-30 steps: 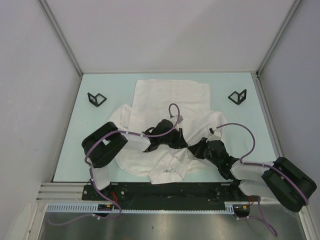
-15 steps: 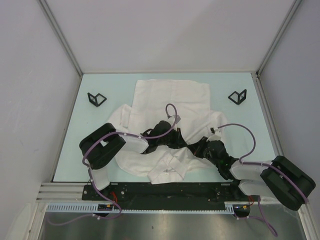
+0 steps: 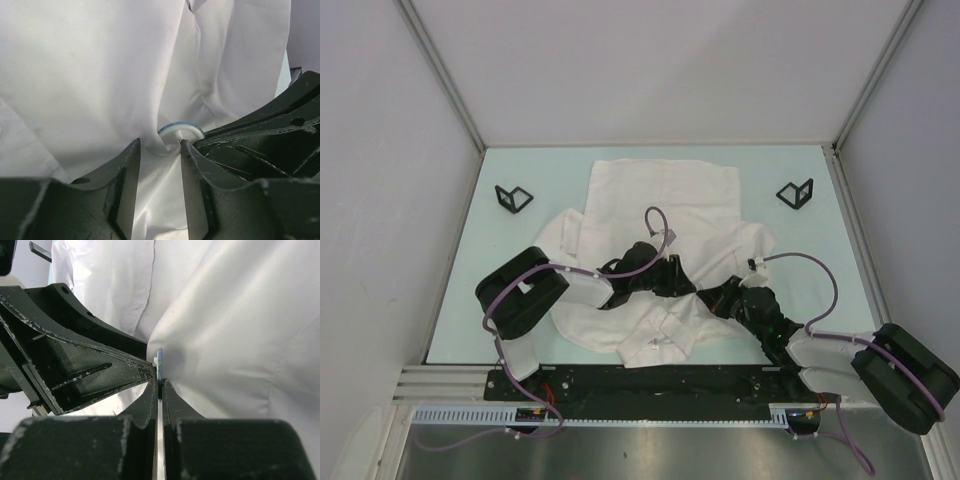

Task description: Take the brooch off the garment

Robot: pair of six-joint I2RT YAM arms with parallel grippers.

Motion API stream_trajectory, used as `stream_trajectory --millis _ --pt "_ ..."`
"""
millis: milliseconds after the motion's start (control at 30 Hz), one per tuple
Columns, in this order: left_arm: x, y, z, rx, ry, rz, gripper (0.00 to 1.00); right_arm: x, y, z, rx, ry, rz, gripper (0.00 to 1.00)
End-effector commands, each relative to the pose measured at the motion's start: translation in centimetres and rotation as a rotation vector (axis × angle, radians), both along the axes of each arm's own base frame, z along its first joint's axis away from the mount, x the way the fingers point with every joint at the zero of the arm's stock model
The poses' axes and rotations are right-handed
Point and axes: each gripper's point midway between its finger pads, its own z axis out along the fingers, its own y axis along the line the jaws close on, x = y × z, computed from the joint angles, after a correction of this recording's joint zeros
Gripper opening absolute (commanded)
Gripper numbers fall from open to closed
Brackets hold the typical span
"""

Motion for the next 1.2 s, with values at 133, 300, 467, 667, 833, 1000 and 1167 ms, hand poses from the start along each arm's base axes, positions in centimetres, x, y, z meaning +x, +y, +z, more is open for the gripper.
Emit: stream_trajectory --millis 133,300,467,667,833,1000,1167 --pt "0.0 2.9 -3.1 0.086 0.070 0.043 0.33 1.8 0.4 5.7 0.164 -0.173 -0.043 0.00" --pt "-0.2 2.5 -3.0 0.064 0.075 0.021 0.18 2.0 0.6 5.9 0.175 -0.181 -0.040 0.00" --pt "-0.1 2.6 -3.2 0.068 0.073 0.026 0.00 2.2 0.7 5.7 0.179 -0.178 -0.037 0.00" --pt "-0.1 2.6 -2.8 0.058 0.068 0.021 0.06 1.9 0.1 4.2 0.127 -0.142 -0.041 0.00" --pt "-0.7 2.3 -1.2 -0.008 0.027 -0.022 0.31 1.3 -0.4 3.4 0.063 -0.137 -0.017 0.00" --pt "-1.2 1.8 0.0 -0.062 -0.005 -0.066 0.53 1.0 -0.9 2.5 -0.044 -0.120 0.004 0.00" --pt "-1.5 1.7 1.1 -0.102 -0.046 -0.092 0.57 0.9 -2.0 1.2 -0.177 -0.071 -0.005 0.00"
